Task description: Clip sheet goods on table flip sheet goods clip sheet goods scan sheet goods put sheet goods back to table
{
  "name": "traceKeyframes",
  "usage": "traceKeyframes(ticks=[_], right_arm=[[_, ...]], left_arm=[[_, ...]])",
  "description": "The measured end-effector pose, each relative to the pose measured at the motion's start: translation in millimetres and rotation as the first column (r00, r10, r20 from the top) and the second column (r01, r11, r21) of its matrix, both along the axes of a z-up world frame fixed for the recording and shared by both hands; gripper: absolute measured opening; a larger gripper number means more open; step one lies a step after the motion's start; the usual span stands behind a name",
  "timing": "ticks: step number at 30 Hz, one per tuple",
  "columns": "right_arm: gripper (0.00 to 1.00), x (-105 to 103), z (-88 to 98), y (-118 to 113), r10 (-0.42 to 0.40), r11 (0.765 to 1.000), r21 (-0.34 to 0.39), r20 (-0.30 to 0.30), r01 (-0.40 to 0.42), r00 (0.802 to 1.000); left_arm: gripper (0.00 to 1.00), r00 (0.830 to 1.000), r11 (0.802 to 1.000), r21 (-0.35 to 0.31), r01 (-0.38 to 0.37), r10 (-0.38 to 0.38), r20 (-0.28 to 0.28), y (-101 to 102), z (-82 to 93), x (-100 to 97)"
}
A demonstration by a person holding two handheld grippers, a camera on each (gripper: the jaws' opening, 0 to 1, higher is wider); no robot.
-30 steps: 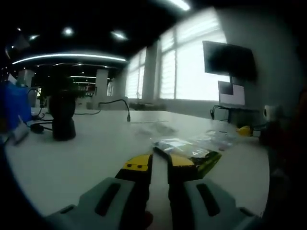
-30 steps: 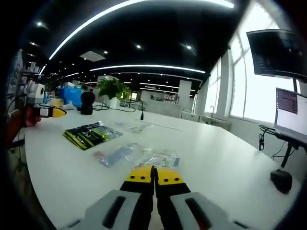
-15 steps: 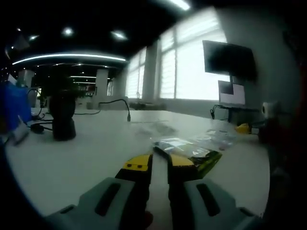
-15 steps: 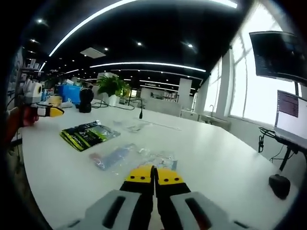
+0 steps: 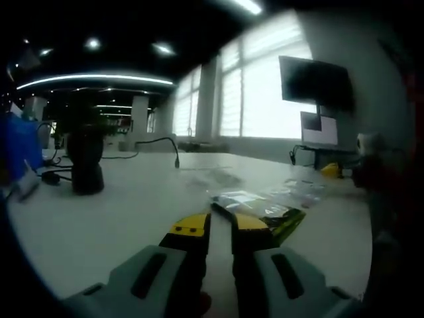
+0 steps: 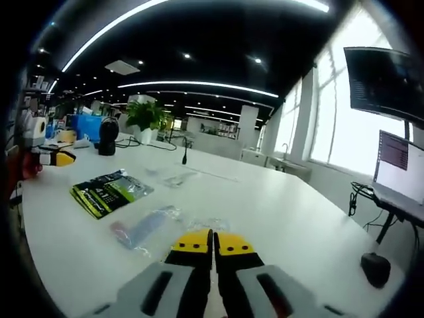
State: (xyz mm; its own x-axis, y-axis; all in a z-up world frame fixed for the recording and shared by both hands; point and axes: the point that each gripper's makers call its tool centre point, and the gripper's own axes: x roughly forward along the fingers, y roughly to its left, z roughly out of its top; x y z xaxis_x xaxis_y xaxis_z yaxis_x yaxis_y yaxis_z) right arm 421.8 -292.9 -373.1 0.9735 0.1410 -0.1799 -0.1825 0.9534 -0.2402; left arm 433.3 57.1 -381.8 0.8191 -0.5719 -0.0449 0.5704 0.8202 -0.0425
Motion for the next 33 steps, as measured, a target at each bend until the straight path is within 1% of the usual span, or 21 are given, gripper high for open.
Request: traceKeyframes(ticks=[5,11,17,25,29,33], right_arm=[[0.02,7.0,1.5,1.1,0.003,1.0,-0.017,-0.009,-0.003,1.0],[0.03,17.7,1.8,1.7,0.015,1.0,-0.016,-0.015,-0.016,1.0],[0.05,17.9,3.6,8.7,0.023,0.999,-0.029,-0.019,-0.024,1.0],[0.05,25.2,4.9,4.3,0.021,0.999,-0.03,-0.031,-0.022,0.999],[0.06,33.8,3.8,-4.3,0.015,0.999,-0.029,-0.035,-0.016,0.999],[0.06,33.2,4.3,-1.8,0.013,1.0,-0.027,-0.038,-0.014,0.999]], left_arm=[[0.06,1.0,1.0,0.001,0.003,-0.003,0.001,-0.7,-0.2,-0.4],[0.06,1.0,1.0,0.008,0.006,-0.006,0.003,-1.1,-0.6,0.8],[0.06,1.0,1.0,0.012,0.011,-0.011,0.006,-2.0,-0.5,1.9],[0.06,1.0,1.0,0.015,0.014,-0.014,0.01,-2.4,-0.1,1.8],[0.06,1.0,1.0,0.014,0.013,-0.013,0.01,-2.5,0.0,1.3],[0.06,1.0,1.0,0.015,0.014,-0.014,0.009,-2.7,-0.2,1.1]])
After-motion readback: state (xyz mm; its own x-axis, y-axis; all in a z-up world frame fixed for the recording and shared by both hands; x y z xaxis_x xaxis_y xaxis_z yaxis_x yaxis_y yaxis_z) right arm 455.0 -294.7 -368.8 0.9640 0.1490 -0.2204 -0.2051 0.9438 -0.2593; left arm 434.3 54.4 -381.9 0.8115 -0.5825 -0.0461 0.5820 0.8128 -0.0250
